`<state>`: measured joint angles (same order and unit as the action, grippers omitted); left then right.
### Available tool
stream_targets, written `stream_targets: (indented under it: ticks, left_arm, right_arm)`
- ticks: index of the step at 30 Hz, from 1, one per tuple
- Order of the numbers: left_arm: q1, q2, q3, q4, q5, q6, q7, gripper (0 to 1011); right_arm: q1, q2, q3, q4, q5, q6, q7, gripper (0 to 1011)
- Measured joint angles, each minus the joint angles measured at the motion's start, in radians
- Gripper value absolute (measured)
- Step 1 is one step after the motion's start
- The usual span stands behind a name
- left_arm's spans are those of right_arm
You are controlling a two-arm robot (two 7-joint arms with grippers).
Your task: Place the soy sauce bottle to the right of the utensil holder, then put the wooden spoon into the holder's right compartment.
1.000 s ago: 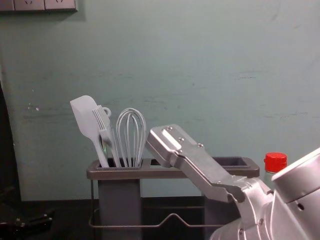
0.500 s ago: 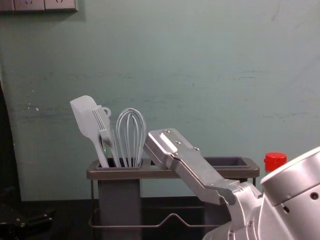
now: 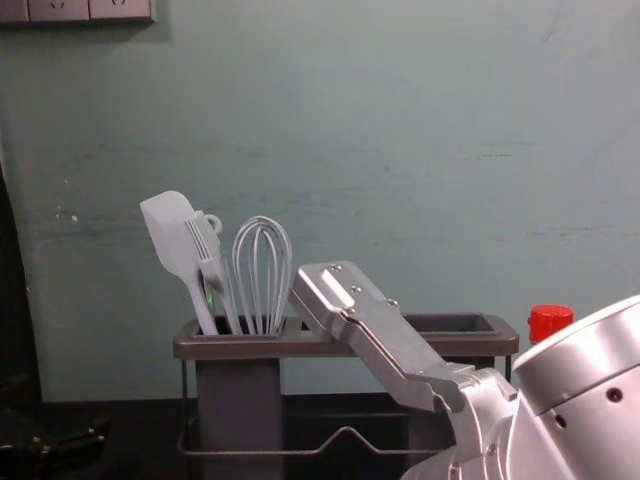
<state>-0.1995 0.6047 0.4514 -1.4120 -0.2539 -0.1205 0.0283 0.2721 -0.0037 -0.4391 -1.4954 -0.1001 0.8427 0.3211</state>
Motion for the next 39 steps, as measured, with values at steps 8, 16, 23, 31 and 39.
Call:
stream_targets:
  ticks: [8, 16, 23, 31, 39]
  left_arm:
    - [0.0, 0.0, 0.0, 0.0, 0.0, 0.0, 0.0, 1000]
    - [0.0, 0.0, 0.0, 0.0, 0.0, 0.0, 0.0, 1000]
    - [0.0, 0.0, 0.0, 0.0, 0.0, 0.0, 0.0, 1000]
    - [0.0, 0.0, 0.0, 0.0, 0.0, 0.0, 0.0, 1000]
    - [0.0, 0.0, 0.0, 0.0, 0.0, 0.0, 0.0, 1000]
  right_arm:
    - [0.002, -0.012, 0.006, 0.013, -0.019, -0.003, 0.008, 1002]
    - [0.004, -0.022, 0.015, 0.02, -0.035, -0.003, 0.014, 1002]
    - [0.008, -0.034, 0.017, 0.032, -0.055, -0.003, 0.018, 1002]
    - [0.014, -0.041, 0.02, 0.046, -0.072, -0.004, 0.025, 1002]
    - [0.019, -0.048, 0.025, 0.054, -0.089, -0.01, 0.039, 1002]
